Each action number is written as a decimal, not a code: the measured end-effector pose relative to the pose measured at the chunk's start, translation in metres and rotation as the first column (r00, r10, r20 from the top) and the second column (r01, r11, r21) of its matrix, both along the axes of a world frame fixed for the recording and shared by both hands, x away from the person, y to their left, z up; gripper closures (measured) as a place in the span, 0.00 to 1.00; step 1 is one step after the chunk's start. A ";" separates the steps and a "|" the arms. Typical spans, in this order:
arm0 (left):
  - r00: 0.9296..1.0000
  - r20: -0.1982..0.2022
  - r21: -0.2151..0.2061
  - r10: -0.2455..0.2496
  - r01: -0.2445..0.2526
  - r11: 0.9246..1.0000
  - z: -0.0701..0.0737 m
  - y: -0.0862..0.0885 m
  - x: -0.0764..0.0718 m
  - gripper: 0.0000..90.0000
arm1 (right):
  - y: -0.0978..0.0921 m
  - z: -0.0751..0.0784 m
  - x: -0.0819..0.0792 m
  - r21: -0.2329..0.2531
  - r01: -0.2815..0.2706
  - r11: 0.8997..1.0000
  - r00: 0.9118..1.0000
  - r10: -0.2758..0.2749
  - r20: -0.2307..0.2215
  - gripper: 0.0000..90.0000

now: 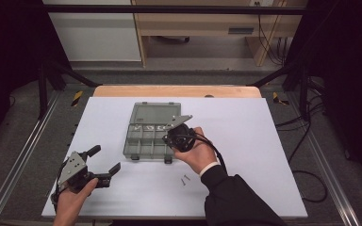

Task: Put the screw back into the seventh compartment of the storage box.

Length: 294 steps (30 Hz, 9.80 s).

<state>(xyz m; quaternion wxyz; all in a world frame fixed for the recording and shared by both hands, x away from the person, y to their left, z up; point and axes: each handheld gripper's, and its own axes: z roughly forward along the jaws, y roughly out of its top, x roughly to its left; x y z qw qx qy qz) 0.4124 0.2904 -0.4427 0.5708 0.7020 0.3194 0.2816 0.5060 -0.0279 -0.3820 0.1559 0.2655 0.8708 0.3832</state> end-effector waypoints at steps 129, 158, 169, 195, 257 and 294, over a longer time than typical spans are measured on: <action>1.000 -0.013 0.017 -0.017 0.018 1.000 -0.003 -0.004 0.001 0.01 | -0.053 -0.054 -0.052 -0.270 -0.015 0.963 0.973 -0.049 -0.227 0.22; 1.000 -0.014 0.019 -0.024 0.024 1.000 -0.003 -0.004 0.001 0.01 | -0.042 -0.063 -0.045 -0.277 -0.046 0.960 0.953 -0.041 -0.299 0.79; 1.000 -0.018 0.023 -0.026 0.026 0.999 -0.003 -0.005 0.002 0.01 | -0.040 -0.070 -0.044 -0.268 -0.042 0.963 0.949 -0.046 -0.312 0.88; 0.999 -0.018 0.026 -0.028 0.028 0.999 -0.003 -0.005 0.002 0.02 | -0.043 -0.071 -0.042 -0.249 -0.044 0.968 0.949 -0.037 -0.312 0.97; 0.999 -0.020 0.027 -0.037 0.037 0.999 -0.003 -0.005 0.002 0.02 | 0.001 -0.005 -0.017 -0.118 -0.046 0.992 0.987 0.027 -0.160 0.97; 0.999 -0.017 0.020 -0.037 0.038 0.999 -0.003 -0.005 0.002 0.02 | 0.022 -0.008 0.009 -0.039 0.017 0.999 0.996 -0.020 -0.085 0.97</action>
